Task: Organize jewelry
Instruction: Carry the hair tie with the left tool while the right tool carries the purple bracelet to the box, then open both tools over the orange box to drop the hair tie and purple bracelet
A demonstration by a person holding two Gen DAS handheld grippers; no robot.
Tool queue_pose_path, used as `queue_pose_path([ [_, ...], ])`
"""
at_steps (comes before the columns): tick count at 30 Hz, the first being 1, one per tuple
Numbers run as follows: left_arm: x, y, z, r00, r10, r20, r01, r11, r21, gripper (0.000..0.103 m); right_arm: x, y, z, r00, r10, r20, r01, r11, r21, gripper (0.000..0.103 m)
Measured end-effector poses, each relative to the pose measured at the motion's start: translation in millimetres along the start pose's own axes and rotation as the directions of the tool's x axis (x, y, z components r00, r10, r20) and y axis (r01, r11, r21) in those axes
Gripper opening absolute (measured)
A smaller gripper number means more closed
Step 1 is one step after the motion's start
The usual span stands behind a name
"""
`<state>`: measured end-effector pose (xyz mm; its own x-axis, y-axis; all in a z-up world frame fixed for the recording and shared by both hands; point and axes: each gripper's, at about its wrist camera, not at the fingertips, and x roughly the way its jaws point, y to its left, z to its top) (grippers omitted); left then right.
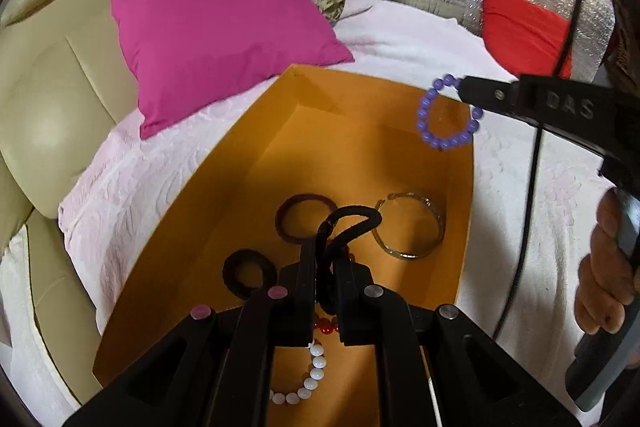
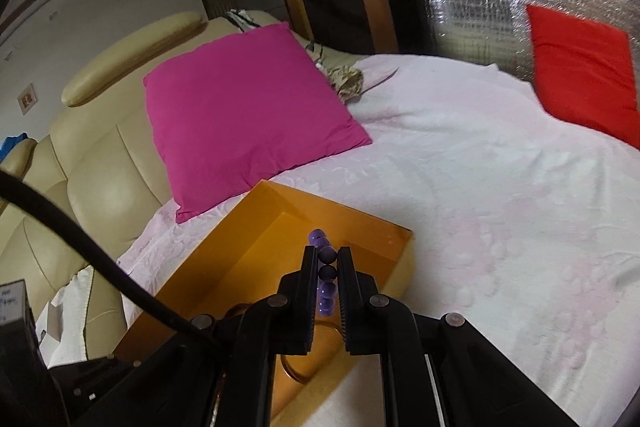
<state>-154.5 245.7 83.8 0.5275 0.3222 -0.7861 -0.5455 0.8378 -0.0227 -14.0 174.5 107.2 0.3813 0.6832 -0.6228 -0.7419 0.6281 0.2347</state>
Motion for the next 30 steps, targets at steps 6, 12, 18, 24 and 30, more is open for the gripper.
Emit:
queue_pose_path([
  [6, 25, 3, -5, 0.991, -0.064, -0.121, 0.057, 0.996, -0.062, 0.009, 40, -5, 8, 0.995, 0.045, -0.086, -0.042, 0.998, 0.037, 0.011],
  [12, 45, 16, -10, 0.969, -0.111, -0.219, 0.076, 0.984, -0.163, 0.009, 77, -2, 12, 0.978, 0.097, -0.184, -0.082, 0.993, 0.088, 0.011],
  [18, 50, 26, -14, 0.959, -0.137, -0.250, 0.087, 0.976, -0.200, 0.023, 98, 17, 6, 0.957, 0.085, -0.277, -0.074, 0.996, 0.049, 0.011],
  [24, 43, 35, -9, 0.965, -0.134, -0.225, 0.079, 0.969, -0.235, 0.039, 101, 15, -1, 0.944, 0.046, -0.327, -0.023, 0.997, 0.074, 0.015],
  [30, 22, 38, -9, 0.986, -0.084, -0.144, 0.055, 0.979, -0.197, 0.049, 55, 6, -2, 0.967, 0.002, -0.253, 0.020, 0.996, 0.087, 0.019],
])
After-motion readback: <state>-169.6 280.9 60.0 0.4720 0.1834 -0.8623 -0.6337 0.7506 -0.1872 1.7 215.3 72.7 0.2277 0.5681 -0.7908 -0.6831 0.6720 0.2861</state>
